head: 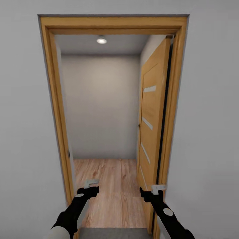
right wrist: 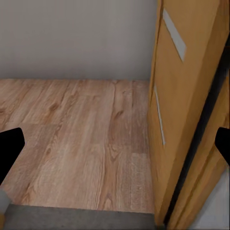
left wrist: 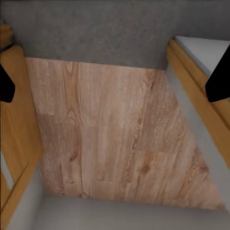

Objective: Move the two storage containers from the living room to the garage. In the garage, place one container on the floor and stack the other container on top of it (either order is fine).

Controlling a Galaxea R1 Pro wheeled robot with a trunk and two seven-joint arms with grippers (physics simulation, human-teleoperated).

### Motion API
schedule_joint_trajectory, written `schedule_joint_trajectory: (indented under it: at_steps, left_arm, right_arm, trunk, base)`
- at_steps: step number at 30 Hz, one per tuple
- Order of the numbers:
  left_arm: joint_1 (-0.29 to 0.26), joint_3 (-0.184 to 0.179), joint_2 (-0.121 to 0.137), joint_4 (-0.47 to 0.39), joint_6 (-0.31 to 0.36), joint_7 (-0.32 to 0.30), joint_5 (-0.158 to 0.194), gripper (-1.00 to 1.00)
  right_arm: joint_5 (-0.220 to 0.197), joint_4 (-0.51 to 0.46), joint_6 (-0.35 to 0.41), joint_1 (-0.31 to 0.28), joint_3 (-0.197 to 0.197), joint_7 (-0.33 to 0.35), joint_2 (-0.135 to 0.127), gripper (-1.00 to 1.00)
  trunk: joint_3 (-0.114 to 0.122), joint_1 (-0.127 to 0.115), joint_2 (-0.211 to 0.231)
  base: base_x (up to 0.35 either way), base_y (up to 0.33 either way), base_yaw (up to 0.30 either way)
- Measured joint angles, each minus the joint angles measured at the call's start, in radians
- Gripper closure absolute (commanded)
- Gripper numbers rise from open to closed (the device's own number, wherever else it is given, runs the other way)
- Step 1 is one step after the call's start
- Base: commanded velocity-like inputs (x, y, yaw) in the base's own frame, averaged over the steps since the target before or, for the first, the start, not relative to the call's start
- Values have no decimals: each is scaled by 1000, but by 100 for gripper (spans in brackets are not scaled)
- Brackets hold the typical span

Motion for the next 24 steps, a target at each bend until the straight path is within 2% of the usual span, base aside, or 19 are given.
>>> schedule_joint_trajectory:
  at_steps: [4,16,24]
  left_arm:
    - [0,0,0,0,0,0,0,-100]
    - [0,0,1,0,0,0,0,-100]
    - [0,0,0,0,0,0,0,-100]
  right_arm:
    - [0,0,0,0,0,0,0,-100]
    - [0,0,0,0,0,0,0,-100]
    - [0,1,0,0,0,0,0,-100]
  trunk:
    - [1,0,0]
    - [1,0,0]
    - [1,0,0]
  base:
    - [134,68,-71]
    - [287,68,-5]
    - [46,2,0]
